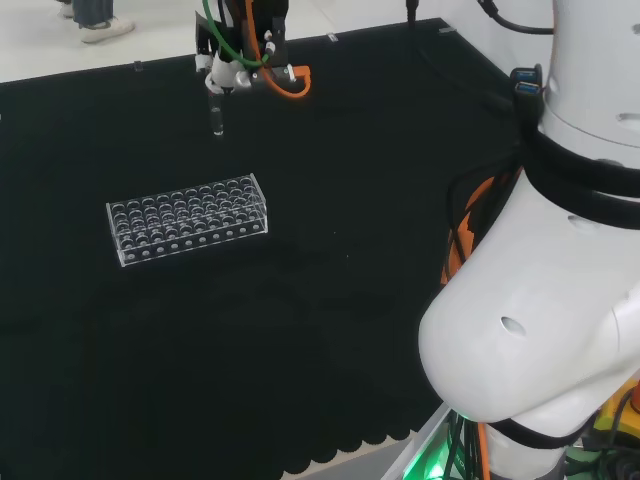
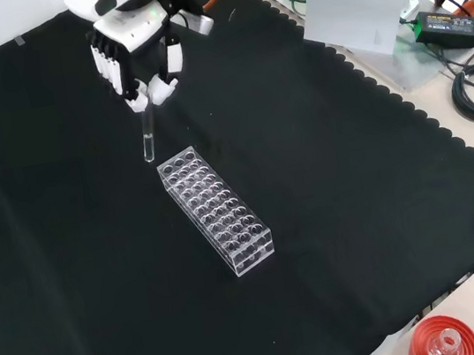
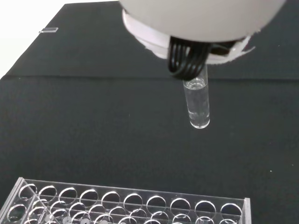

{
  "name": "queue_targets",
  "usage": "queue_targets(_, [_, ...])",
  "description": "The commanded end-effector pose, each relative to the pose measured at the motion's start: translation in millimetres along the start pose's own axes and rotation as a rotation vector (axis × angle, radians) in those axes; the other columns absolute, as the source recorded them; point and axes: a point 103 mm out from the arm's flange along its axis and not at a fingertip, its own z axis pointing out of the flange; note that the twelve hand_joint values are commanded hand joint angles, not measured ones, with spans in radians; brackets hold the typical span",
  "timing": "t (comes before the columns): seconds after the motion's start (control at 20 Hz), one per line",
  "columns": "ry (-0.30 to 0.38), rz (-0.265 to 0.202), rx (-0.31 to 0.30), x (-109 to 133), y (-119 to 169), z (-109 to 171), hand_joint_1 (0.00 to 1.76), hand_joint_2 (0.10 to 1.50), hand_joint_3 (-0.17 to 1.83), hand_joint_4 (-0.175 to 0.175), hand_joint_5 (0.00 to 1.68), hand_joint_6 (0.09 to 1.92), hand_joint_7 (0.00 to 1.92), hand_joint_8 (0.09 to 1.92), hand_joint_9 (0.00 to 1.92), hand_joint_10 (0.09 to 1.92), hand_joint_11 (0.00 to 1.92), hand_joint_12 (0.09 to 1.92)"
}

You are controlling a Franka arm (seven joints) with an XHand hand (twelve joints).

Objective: Shake the test tube.

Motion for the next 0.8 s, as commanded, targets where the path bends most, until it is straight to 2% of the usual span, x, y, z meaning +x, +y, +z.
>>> queue_targets(0.05, [0.002, 0.004, -0.009, -5.4, -9.5, -7.5, 1.44, 0.52, 0.82, -0.175, 1.33, 0.60, 1.45, 0.63, 1.33, 0.52, 1.30, 0.95])
queue_targets(0.5, [0.009, 0.001, -0.018, 4.7, -12.9, -17.6, 1.44, 0.51, 0.82, -0.175, 1.33, 0.60, 1.45, 0.63, 1.34, 0.52, 1.30, 0.95])
queue_targets(0.65, [0.048, -0.044, -0.009, 29.0, -14.8, -16.4, 1.44, 0.51, 0.82, -0.175, 1.33, 0.59, 1.45, 0.63, 1.34, 0.52, 1.30, 0.95])
queue_targets(0.8, [0.106, -0.112, 0.001, 64.5, -16.9, -16.5, 1.44, 0.51, 0.82, -0.175, 1.33, 0.59, 1.45, 0.62, 1.34, 0.52, 1.30, 0.95])
